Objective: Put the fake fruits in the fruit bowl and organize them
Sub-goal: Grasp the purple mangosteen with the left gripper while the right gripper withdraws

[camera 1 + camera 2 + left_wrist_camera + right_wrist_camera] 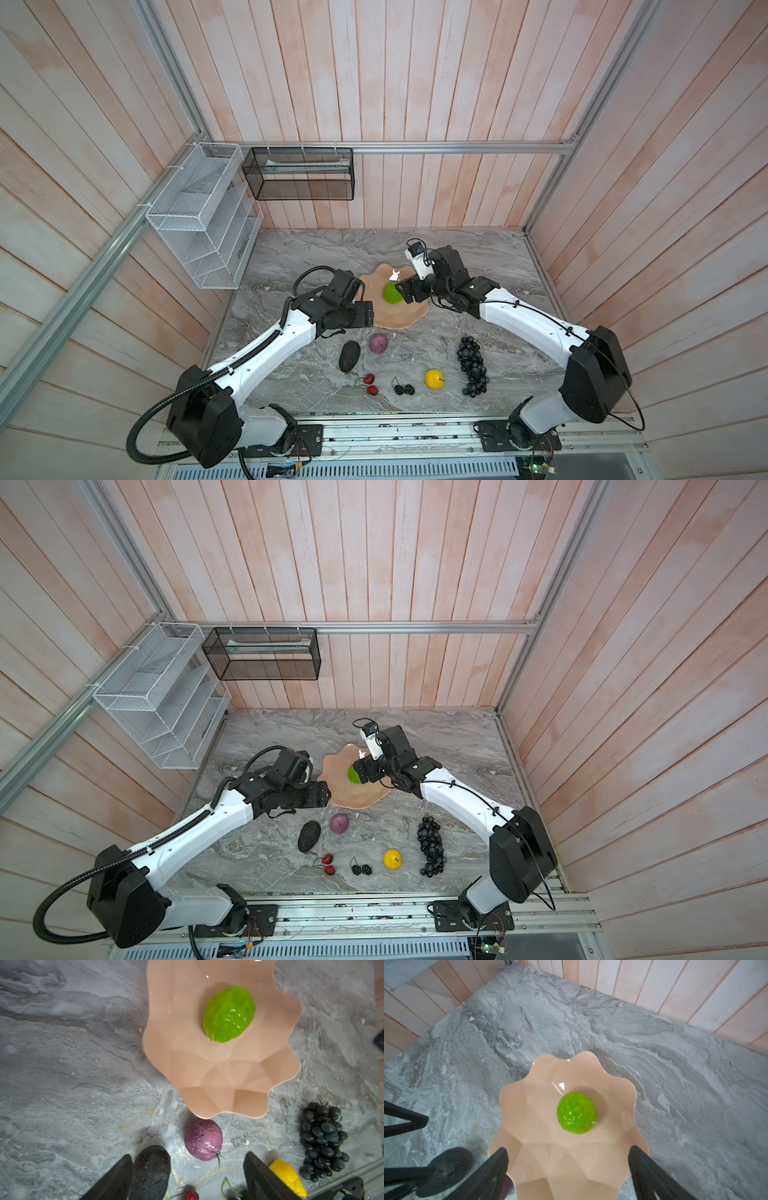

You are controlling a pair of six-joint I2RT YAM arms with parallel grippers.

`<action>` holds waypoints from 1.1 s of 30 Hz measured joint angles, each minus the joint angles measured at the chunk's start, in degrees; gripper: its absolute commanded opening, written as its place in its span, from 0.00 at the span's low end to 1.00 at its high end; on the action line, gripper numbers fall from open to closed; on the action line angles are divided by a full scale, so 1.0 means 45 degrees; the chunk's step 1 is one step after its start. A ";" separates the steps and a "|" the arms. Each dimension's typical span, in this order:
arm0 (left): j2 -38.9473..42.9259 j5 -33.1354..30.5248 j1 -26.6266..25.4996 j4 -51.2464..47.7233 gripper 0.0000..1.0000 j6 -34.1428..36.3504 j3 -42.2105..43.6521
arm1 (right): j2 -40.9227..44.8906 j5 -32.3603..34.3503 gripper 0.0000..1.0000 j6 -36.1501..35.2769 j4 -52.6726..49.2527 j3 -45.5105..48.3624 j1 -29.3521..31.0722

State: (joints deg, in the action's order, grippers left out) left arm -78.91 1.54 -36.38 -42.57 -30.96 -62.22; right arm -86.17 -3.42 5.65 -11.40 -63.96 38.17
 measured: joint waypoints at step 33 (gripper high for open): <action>-0.5139 -0.0393 -0.2006 0.0194 0.58 0.0738 -0.0913 | 0.2293 0.0330 0.88 0.1088 0.1880 0.3818 -0.0913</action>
State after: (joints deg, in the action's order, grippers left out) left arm -102.04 -0.23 -45.41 -41.69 -27.64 -66.32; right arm -75.85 -1.93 10.55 -2.94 -46.78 34.06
